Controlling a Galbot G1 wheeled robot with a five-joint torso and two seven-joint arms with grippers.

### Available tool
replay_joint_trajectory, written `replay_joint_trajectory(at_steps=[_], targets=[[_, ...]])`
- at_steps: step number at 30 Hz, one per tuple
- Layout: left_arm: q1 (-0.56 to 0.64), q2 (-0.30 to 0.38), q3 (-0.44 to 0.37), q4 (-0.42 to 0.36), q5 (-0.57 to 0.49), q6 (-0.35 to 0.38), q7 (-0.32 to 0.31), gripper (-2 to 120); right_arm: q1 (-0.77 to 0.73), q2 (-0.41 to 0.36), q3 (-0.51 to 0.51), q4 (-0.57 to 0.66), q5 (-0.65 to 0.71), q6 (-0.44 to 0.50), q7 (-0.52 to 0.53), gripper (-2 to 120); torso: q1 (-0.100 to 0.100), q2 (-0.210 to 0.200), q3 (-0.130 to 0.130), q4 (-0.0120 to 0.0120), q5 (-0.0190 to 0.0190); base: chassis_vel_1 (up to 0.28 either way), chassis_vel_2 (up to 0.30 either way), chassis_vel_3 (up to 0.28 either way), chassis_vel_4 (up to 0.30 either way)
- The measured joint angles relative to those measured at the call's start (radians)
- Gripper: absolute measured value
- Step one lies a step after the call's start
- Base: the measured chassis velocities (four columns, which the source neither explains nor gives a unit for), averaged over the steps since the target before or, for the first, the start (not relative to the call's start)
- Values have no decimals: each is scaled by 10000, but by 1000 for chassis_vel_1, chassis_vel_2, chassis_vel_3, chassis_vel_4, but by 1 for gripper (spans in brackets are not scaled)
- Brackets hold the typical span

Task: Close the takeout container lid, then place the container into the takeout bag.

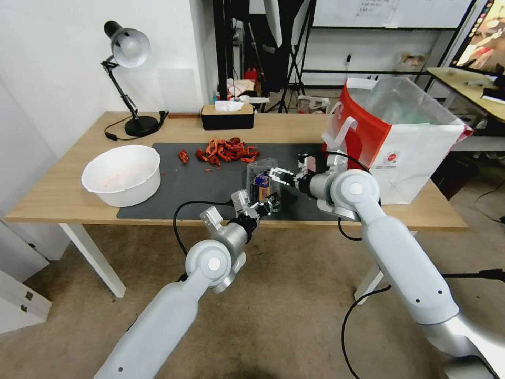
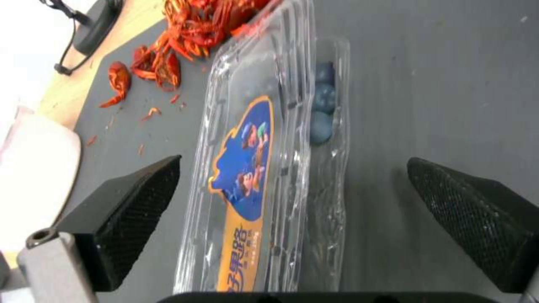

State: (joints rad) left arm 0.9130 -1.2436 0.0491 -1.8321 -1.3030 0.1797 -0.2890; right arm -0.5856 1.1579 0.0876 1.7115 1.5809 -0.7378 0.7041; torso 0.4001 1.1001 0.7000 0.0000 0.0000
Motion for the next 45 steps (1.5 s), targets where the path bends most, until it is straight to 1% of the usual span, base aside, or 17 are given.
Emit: replay_joint_trajectory(at_steps=[12, 18, 26, 30, 31, 34, 35, 36, 38, 39, 40, 42, 43, 45], targets=[[21, -6, -42, -25, -2, -18, 24, 0, 206, 128, -187, -235, 469, 13, 453, 100, -2, 0, 0, 0, 0, 0, 0, 0, 0], [31, -3, -36, -22, -2, -32, 47, 0, 244, 130, -212, -355, 616, 18, 461, 100, -1, 0, 0, 0, 0, 0, 0, 0, 0], [27, 13, -31, -21, -1, -76, 73, 0, 269, 312, -270, -499, 751, 22, 430, 100, -1, 0, 0, 1, 0, 0, 0, 0, 0], [35, 13, -36, -28, -1, -93, 79, 0, 282, 358, -323, -525, 766, 22, 423, 97, -2, 0, 0, 0, 0, 0, 0, 0, 0], [51, 14, -42, -41, -1, -102, 83, 0, 300, 380, -340, -571, 794, 22, 447, 95, -1, 0, 0, 0, 0, 0, 0, 0, 0], [60, 21, -46, -62, -1, -109, 84, 0, 317, 392, -355, -604, 837, 22, 498, 91, -1, -1, 0, 0, 0, 0, 0, 0, 0], [63, 29, -48, -77, -1, -118, 86, 0, 326, 402, -368, -630, 876, 22, 539, 85, -1, -2, 0, 0, 0, 0, 0, 0, 0], [63, 29, -48, -77, -1, -118, 86, 0, 326, 402, -368, -630, 876, 22, 539, 85, -1, -2, 0, 0, 0, 0, 0, 0, 0], [65, 35, -55, -102, 0, -126, 87, 0, 331, 414, -370, -667, 931, 23, 611, 79, -1, -1, 0, 0, 0, 0, 0, 0, 0], [70, 37, -57, -124, 1, -130, 89, 0, 334, 419, -373, -690, 966, 26, 665, 71, -1, -2, 0, 0, -1, 0, 0, 0, 0], [70, 37, -57, -124, 1, -130, 89, 0, 334, 419, -373, -690, 966, 26, 665, 71, -1, -2, 0, 0, -1, 0, 0, 0, 0], [80, 40, -58, -142, 3, -139, 95, 0, 334, 420, -378, -694, 993, 26, 713, 65, -1, -2, 0, 0, 0, 0, 0, 0, 0], [91, 44, -59, -146, 6, -153, 114, 0, 333, 419, -379, -694, 1035, 26, 784, 56, -1, -2, 0, 1, 0, 0, 0, 0, 0], [94, 46, -60, -146, 8, -158, 120, 0, 333, 418, -379, -694, 1049, 26, 834, 54, -1, -2, 0, 0, 0, 0, 0, 0, 0]])
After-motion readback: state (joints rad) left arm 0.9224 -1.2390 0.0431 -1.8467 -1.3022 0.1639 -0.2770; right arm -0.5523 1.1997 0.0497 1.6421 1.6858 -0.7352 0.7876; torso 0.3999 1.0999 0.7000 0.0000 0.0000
